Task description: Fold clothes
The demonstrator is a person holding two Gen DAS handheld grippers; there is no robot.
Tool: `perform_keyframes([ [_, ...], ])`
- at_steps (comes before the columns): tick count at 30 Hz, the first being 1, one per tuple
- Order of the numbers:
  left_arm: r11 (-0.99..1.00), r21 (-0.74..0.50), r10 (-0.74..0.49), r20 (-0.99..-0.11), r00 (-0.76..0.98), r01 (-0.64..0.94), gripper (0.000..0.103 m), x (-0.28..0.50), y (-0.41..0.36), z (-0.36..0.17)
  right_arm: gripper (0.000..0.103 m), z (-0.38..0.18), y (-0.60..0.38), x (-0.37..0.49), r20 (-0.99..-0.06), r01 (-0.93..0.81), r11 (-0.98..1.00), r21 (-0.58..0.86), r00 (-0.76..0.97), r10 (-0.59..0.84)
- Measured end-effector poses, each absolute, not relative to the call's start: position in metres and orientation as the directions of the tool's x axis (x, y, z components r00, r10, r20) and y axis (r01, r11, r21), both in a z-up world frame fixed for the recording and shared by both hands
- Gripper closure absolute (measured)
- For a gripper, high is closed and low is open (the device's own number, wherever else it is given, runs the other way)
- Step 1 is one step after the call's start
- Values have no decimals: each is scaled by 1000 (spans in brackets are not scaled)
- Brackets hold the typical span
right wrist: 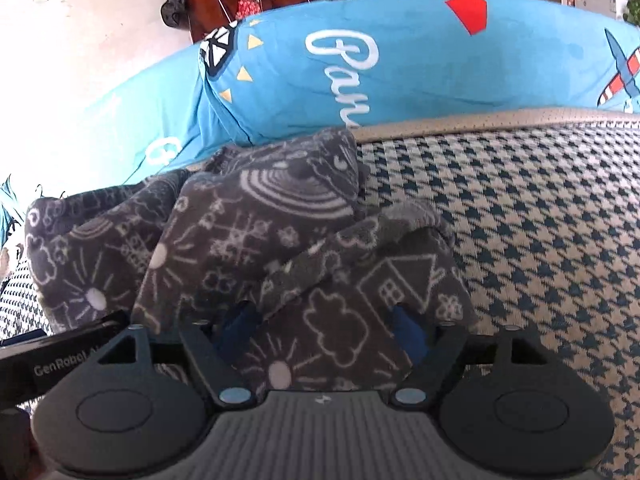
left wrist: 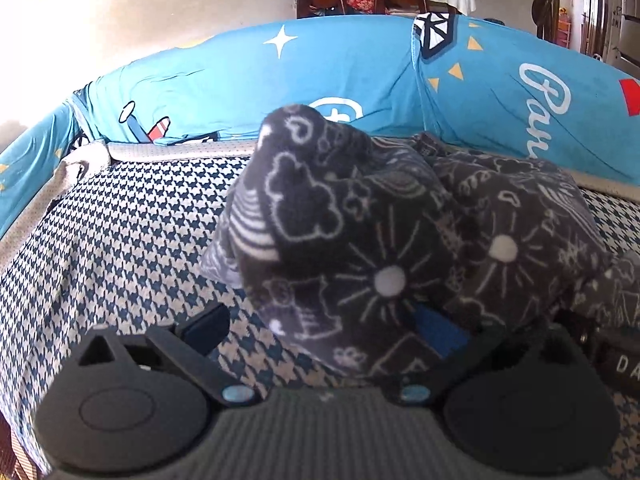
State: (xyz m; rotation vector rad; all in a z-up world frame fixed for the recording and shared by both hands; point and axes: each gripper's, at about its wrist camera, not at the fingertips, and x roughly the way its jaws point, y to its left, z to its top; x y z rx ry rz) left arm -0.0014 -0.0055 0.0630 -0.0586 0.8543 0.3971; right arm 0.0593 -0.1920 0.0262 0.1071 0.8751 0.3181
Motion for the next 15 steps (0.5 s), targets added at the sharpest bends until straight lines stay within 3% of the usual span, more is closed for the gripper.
perform_keyframes([
  [15, 941, 79, 274, -745, 607, -328, 1, -21, -9, 63, 13, 24, -198, 52, -782, -220, 946, 238, 535, 320],
])
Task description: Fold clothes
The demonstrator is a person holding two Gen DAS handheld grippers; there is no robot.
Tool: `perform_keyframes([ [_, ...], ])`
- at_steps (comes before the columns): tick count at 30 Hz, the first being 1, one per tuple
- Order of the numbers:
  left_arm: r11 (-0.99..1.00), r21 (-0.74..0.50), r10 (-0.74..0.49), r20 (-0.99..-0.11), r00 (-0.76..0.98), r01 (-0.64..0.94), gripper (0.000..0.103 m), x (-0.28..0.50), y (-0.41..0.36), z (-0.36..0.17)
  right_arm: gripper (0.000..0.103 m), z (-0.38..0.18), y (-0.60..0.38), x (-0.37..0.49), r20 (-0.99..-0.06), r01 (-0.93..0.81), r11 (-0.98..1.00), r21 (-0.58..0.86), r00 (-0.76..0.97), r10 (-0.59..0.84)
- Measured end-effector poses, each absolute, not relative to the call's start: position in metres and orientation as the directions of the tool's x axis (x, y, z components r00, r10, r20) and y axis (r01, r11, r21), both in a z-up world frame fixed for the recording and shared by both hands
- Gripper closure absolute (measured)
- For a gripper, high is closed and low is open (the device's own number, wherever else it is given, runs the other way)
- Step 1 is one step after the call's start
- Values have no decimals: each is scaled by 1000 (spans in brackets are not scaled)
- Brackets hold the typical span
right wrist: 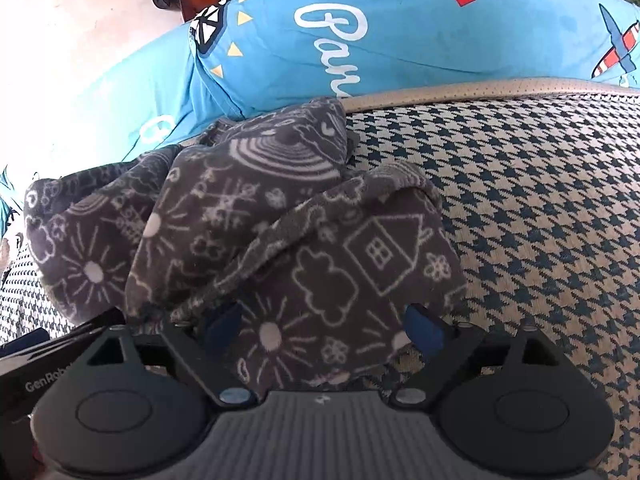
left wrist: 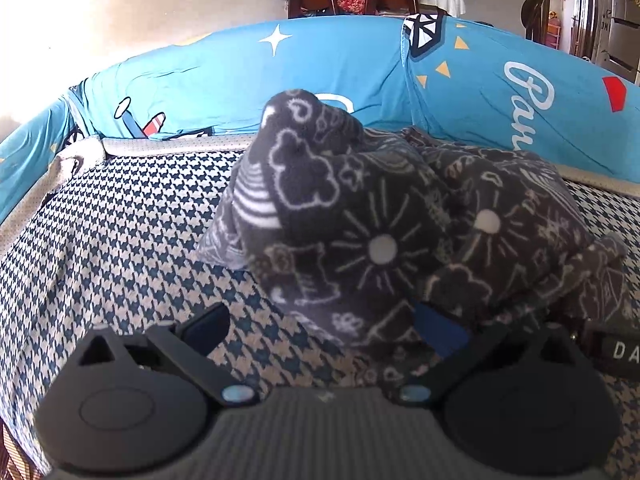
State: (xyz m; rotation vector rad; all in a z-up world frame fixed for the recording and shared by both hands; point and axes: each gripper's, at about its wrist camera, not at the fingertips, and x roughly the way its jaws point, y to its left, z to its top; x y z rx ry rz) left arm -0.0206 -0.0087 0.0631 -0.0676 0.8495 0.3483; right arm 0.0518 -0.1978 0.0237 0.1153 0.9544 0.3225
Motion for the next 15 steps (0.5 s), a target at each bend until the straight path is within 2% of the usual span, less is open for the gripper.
perform_keyframes([
  [3, 942, 68, 268, -742, 614, -328, 10, -21, -8, 64, 13, 23, -197, 51, -784, -228, 940, 253, 521, 337],
  [5, 943, 60, 261, -741, 619, -326, 19, -22, -7, 64, 13, 24, -197, 50, -785, -220, 943, 251, 523, 331],
  [7, 946, 43, 246, -742, 623, -323, 36, -23, -6, 63, 13, 24, -197, 51, -785, -213, 944, 253, 525, 329],
  [11, 946, 26, 234, -744, 626, -322, 54, -23, -4, 62, 13, 25, -199, 51, -777, -205, 943, 262, 535, 332],
  [12, 946, 26, 235, -743, 627, -323, 61, -24, -4, 62, 13, 25, -199, 51, -777, -207, 942, 264, 534, 335],
  [13, 946, 25, 236, -740, 630, -325, 73, -24, -3, 62, 13, 25, -198, 51, -778, -212, 941, 265, 529, 338],
  [15, 945, 19, 232, -739, 633, -325, 86, -25, -2, 62, 13, 25, -197, 51, -780, -221, 938, 269, 521, 346],
])
